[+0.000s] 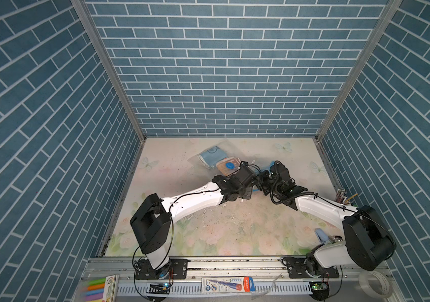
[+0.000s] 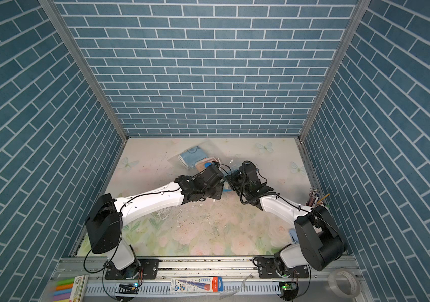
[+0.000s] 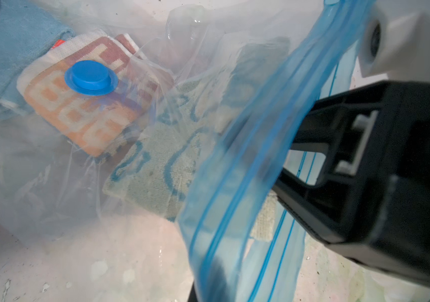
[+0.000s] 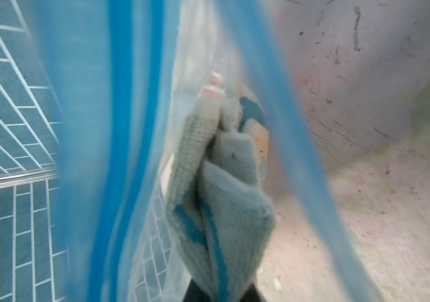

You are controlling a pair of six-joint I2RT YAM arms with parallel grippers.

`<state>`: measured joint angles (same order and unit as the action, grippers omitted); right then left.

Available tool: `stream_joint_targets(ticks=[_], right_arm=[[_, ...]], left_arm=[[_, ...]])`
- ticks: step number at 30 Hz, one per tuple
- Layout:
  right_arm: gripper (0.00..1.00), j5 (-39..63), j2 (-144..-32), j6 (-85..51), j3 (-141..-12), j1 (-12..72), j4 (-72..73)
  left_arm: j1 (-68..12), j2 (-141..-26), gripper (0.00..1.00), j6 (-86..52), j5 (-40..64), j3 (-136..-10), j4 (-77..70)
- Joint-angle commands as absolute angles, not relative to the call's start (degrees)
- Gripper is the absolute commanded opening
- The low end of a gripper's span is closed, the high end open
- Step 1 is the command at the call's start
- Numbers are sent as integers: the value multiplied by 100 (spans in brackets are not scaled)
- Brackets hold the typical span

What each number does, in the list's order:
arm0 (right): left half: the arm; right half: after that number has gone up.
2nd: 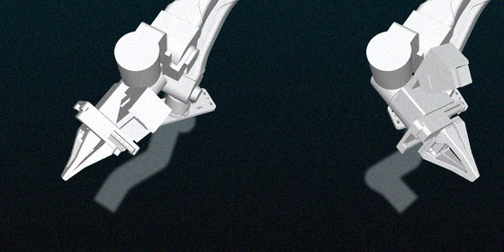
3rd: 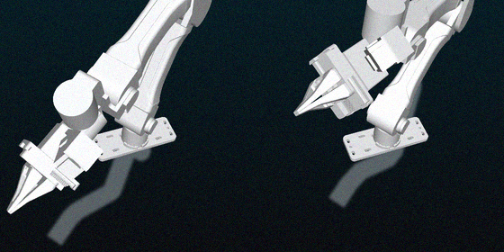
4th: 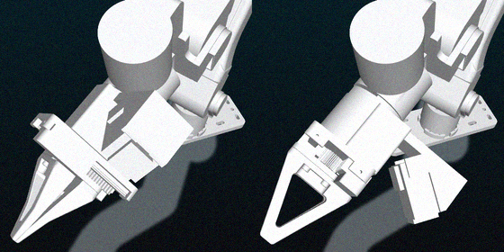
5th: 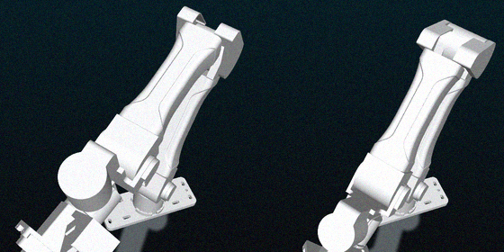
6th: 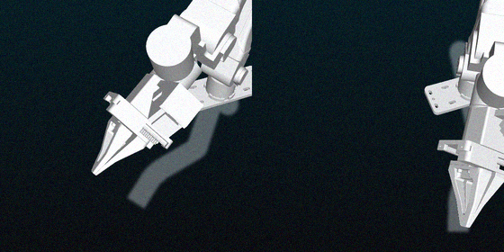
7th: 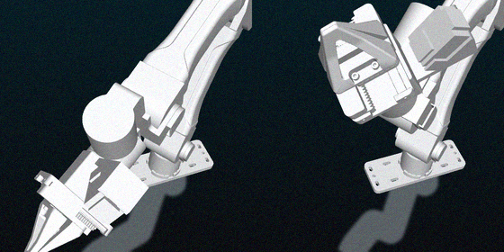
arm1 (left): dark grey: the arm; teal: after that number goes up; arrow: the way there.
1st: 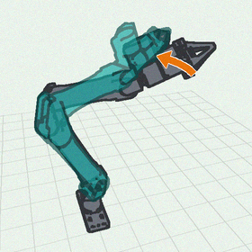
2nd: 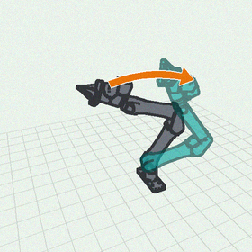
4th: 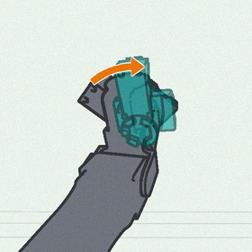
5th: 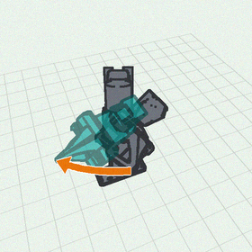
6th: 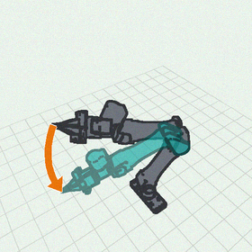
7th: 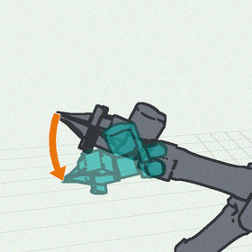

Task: Place the folded towel into the vacuum bag
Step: Place the towel in the vacuum bag.

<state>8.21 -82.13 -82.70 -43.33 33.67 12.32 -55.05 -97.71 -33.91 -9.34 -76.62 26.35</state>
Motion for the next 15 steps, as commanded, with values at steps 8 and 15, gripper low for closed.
stream_joint_targets(ticks=[8, 15], right_arm=[[51, 702, -7859, -8367, -4284, 3438, 987], [59, 664, -6713, -7955, -3876, 3127, 24]], left_arm=[[-5519, -9495, 0, -3362, -1062, -7560, 2635], [-5475, -9258, 0, -3307, -1135, -7107, 2641]])
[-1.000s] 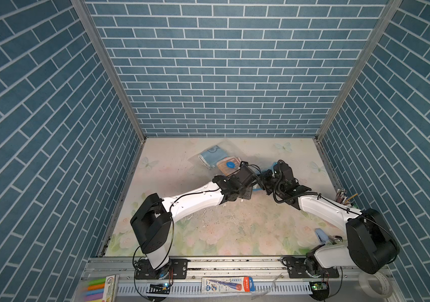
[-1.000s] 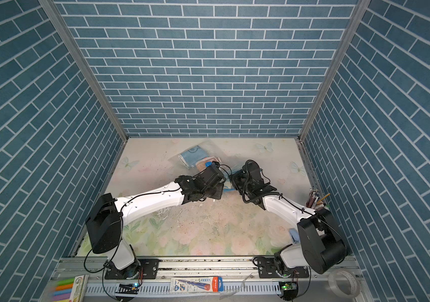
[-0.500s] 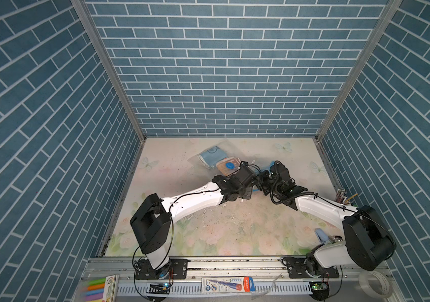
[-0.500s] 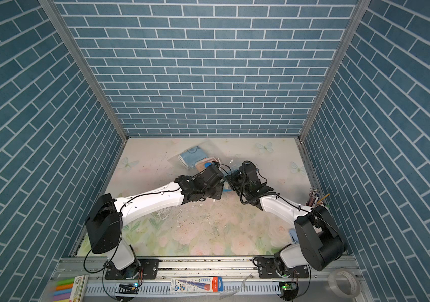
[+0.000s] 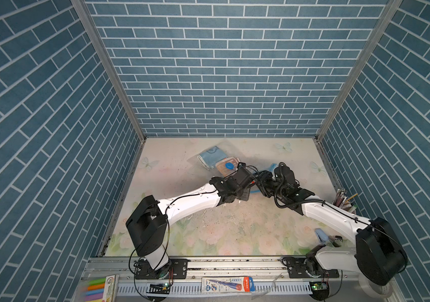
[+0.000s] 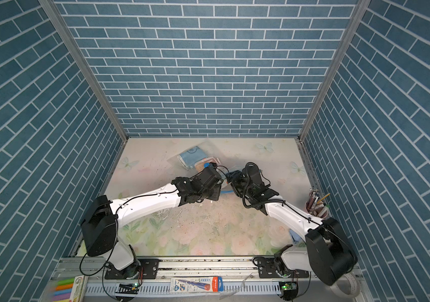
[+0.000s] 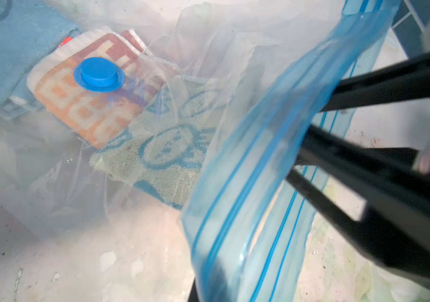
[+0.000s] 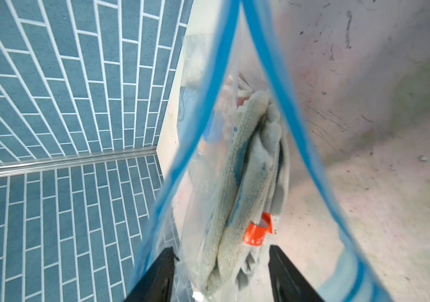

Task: Place the folded towel into the vacuum bag
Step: Place the towel in the vacuum bag.

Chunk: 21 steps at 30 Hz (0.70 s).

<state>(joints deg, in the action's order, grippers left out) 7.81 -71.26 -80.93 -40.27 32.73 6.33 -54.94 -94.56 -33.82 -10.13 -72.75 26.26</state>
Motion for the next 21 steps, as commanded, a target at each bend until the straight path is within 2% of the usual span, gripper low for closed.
stream_joint_targets(ticks=[1, 7, 9, 10, 12, 13, 15, 18, 21], right_arm=[[59, 653, -6510, -7845, -3828, 3038, -184], [58, 672, -5500, -7284, -3578, 2419, -1098], [58, 666, -5283, -7095, -3546, 2256, -1282], [58, 686, -5219, -7011, -3550, 2176, -1351], [58, 778, -5194, -6848, -3575, 2050, -1397], [58, 841, -5241, -6772, -3594, 1995, -1410], [58, 990, -5385, -6622, -3629, 1913, -1393], [58, 1250, -5718, -6303, -3745, 1792, -1350], [58, 1381, -6035, -5824, -3871, 1700, -1367]], left_arm=[[-5468, -9214, 0, -3267, -1134, -7020, 2629], [-5476, -9030, 0, -3061, -1203, -6515, 2680], [-5468, -8972, 5, -2933, -1242, -6379, 2708], [-5476, -8942, 15, -2865, -1225, -6311, 2739], [-5472, -8858, 43, -2709, -1165, -6190, 2763], [-5476, -8806, 54, -2582, -1075, -6126, 2766], [-5485, -8704, 71, -2398, -965, -6046, 2844], [-5493, -8473, 85, -2217, -820, -5936, 2953], [-5485, -8111, 91, -2250, -819, -5774, 3118]])
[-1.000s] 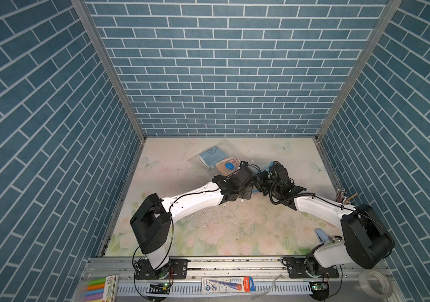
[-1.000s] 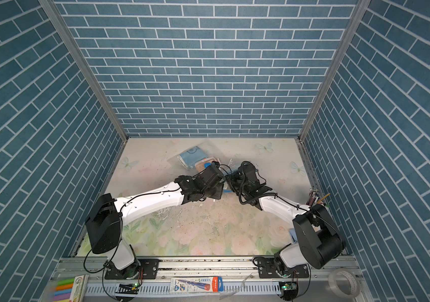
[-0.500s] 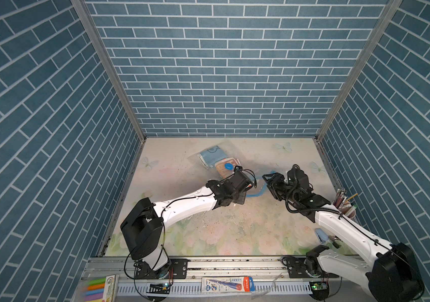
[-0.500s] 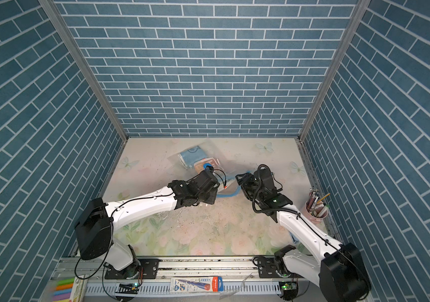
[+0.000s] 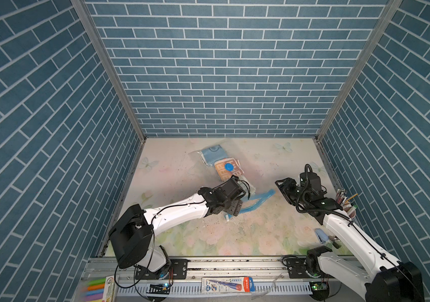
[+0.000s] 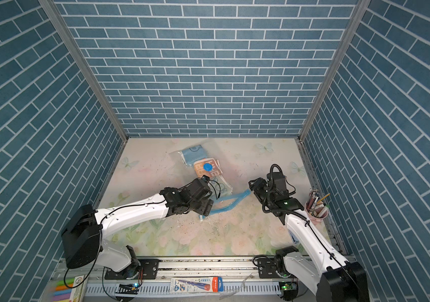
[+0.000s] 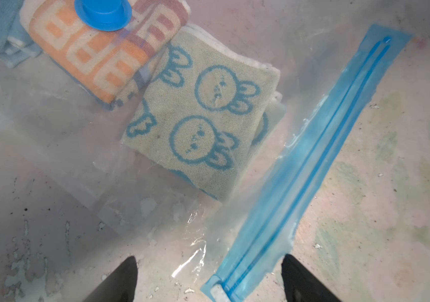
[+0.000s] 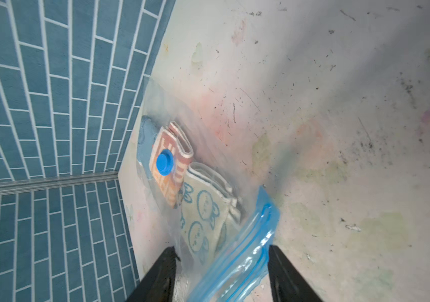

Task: Place the folded towel into the vacuum bag
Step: Place the towel in the vacuum bag.

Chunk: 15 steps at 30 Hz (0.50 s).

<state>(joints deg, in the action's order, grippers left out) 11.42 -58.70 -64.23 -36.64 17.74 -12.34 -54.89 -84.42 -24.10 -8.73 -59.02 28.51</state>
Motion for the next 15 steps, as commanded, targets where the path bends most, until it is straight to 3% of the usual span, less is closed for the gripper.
stream_joint_targets(ticks=[1, 7, 15], right_arm=[[58, 1425, -6116, -5637, -3900, 1670, -1368], [59, 1872, -6624, -4808, -3955, 1486, -1121], [59, 2125, -7451, -4362, -3879, 1338, -484]], left_arm=[[-5472, -7982, 93, -2320, -877, -5723, 3224], [-4653, -7215, 96, -2925, -272, -5187, 3557], [-3483, -7134, 91, -3623, 1215, -4348, 2386]])
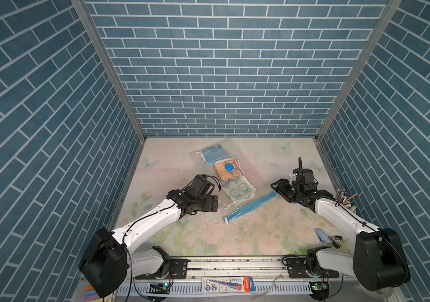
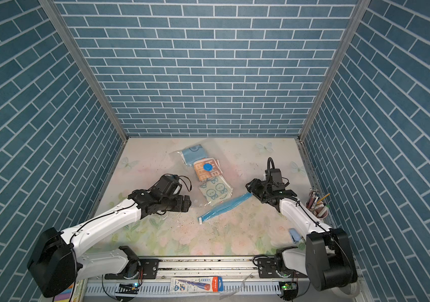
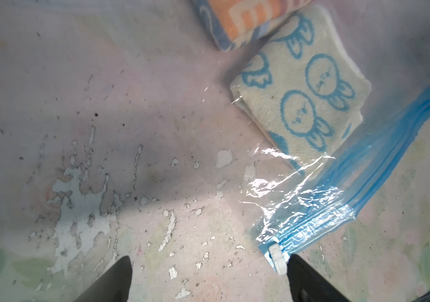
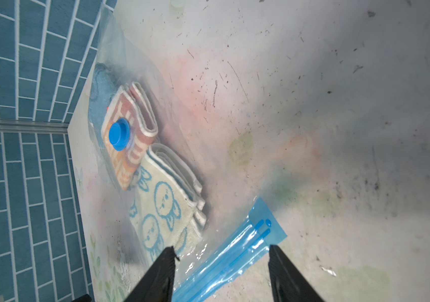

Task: Place the folded towel into the vacuum bag
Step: Place the towel in the vacuum bag.

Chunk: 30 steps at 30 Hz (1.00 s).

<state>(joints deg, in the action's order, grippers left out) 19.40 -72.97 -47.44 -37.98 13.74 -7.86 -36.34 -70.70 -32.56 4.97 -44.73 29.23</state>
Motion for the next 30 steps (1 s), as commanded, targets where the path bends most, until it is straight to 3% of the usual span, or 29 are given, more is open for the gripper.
stream_joint_targets(ticks=[1, 10, 20, 30], right_arm=[[58, 2144, -7519, -4351, -3839, 1337, -392], [53, 2259, -8030, -4344, -3507, 1336, 305], [61, 1857, -7998, -4126, -3254, 1337, 193], [61, 2067, -8239, -4226, -3047, 1336, 581]], left_arm=[[-3432, -7187, 89, -3714, 1386, -4256, 2140], [-2965, -7810, 73, -4761, 2173, -3353, -200], [-2910, -8612, 62, -5026, 2140, -3361, -985], [-2909, -8874, 34, -4962, 1984, -3513, -905]])
